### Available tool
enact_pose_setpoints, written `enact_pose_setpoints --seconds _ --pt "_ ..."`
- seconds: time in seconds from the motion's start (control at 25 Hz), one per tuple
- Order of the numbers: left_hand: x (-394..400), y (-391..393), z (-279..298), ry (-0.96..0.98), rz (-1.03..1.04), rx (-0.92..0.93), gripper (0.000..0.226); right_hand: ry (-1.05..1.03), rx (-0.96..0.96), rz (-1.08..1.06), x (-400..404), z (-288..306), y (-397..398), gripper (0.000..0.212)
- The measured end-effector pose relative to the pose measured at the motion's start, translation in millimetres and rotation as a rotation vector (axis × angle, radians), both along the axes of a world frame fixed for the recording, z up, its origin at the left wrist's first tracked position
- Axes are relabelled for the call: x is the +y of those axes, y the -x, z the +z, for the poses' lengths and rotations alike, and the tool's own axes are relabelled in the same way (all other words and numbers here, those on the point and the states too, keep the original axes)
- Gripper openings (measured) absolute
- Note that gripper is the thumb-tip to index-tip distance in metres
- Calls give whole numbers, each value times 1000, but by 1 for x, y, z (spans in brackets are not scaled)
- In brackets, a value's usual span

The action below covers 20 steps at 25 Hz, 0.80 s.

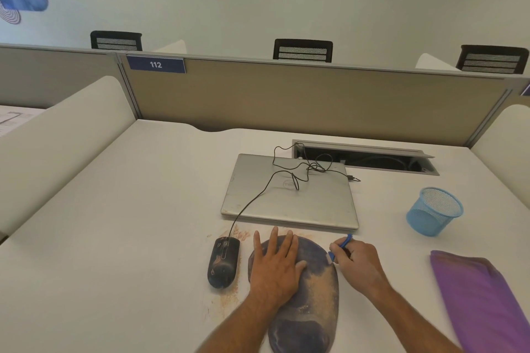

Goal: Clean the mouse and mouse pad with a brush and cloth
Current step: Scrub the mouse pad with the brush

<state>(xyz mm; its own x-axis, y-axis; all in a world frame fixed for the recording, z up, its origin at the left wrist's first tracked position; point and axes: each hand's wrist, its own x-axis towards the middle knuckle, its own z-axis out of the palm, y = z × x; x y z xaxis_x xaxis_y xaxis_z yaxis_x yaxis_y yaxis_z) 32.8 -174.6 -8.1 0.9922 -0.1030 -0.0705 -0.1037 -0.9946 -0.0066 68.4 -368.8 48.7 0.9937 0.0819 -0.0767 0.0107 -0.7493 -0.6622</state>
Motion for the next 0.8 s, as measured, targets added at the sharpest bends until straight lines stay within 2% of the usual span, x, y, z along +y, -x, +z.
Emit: enact_pose_setpoints --seconds 0.32,0.44,0.56,0.72,0.8 --pt "-1 1 -1 -6 20 16 64 1 78 10 -6 -2 5 31" --pt "0 1 1 -8 21 22 64 -70 50 -39 -6 -1 6 29" --pt "-1 1 1 -8 21 19 63 7 67 -13 -5 -2 6 33" --pt "-1 1 0 1 27 19 64 -52 54 -47 -4 0 4 27" --pt "-1 1 0 3 27 23 64 9 80 -5 -3 1 3 27"
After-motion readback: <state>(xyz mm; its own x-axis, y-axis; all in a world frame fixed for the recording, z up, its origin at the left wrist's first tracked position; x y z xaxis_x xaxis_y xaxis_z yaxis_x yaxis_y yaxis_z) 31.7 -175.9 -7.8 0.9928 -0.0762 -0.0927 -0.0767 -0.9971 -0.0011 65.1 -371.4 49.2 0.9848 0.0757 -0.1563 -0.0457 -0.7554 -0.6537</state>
